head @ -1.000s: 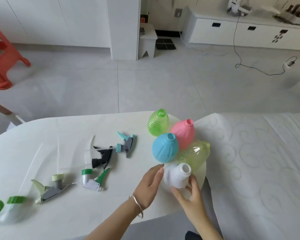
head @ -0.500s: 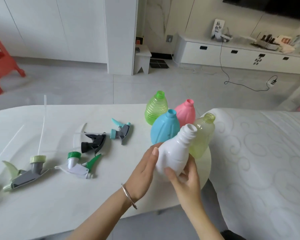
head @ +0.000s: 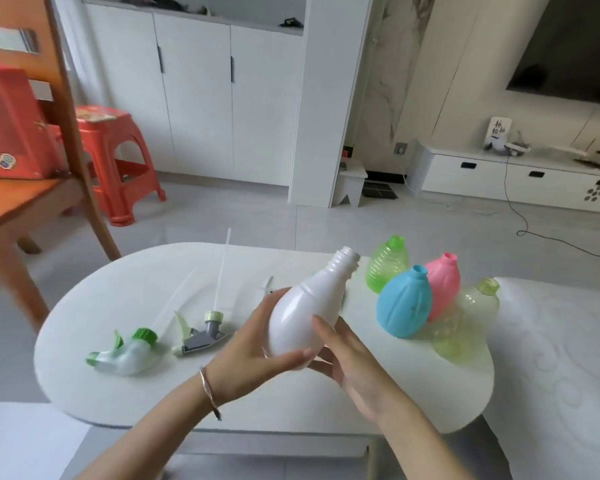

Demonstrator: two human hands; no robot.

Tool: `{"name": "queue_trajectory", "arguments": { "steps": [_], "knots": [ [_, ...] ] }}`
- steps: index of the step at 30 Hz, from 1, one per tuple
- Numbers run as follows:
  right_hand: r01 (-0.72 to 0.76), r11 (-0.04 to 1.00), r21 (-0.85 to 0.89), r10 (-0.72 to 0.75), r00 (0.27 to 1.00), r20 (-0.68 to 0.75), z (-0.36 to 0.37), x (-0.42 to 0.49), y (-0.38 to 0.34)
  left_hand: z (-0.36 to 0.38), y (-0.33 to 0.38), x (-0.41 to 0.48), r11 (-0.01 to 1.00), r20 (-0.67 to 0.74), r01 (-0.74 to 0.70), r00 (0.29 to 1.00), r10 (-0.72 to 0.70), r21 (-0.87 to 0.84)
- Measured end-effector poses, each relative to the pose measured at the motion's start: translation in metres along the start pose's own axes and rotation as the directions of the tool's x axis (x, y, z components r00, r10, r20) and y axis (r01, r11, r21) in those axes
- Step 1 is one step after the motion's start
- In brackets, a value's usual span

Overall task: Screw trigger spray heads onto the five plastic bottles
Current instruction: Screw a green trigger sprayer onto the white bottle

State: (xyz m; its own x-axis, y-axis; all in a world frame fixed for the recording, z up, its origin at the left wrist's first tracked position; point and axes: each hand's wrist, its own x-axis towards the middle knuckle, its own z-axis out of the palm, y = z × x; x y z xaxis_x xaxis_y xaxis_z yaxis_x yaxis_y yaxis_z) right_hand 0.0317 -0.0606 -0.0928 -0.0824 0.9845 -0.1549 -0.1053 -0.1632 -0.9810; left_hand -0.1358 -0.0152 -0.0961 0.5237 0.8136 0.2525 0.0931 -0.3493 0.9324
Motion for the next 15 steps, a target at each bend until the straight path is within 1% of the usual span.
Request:
{"name": "queue_trajectory", "arguments": {
  "steps": [2, 3, 6, 9, 13, 15],
  "knots": [
    [-0.007, 0.999, -0.036, 0.011, 0.995, 0.097, 0.023, 0.014, -0.010, -0.038, 0.003, -0.011, 0.999, -0.094, 0.015, 0.995, -0.012, 0.040],
    [0.002, 0.998, -0.058, 0.005, 0.993, 0.120, 0.035, 0.021, -0.014, -0.059, 0.003, -0.018, 0.998, -0.150, 0.025, 0.989, -0.016, 0.059],
    [0.053, 0.988, -0.142, -0.035, 0.991, 0.126, 0.069, 0.042, -0.018, -0.118, 0.003, -0.039, 0.987, -0.312, 0.066, 0.950, -0.018, 0.144],
    [0.114, 0.959, -0.260, -0.074, 0.984, 0.160, 0.101, 0.063, -0.012, -0.166, -0.004, -0.063, 0.975, -0.416, 0.138, 0.908, -0.054, 0.175],
    [0.171, 0.888, -0.427, -0.083, 0.973, 0.216, 0.136, 0.089, 0.011, -0.209, -0.024, -0.094, 0.970, -0.515, 0.221, 0.846, -0.138, 0.103],
    [0.199, 0.817, -0.541, -0.079, 0.968, 0.237, 0.149, 0.102, 0.026, -0.221, -0.033, -0.104, 0.970, -0.546, 0.231, 0.823, -0.156, 0.071]
  ]
}}
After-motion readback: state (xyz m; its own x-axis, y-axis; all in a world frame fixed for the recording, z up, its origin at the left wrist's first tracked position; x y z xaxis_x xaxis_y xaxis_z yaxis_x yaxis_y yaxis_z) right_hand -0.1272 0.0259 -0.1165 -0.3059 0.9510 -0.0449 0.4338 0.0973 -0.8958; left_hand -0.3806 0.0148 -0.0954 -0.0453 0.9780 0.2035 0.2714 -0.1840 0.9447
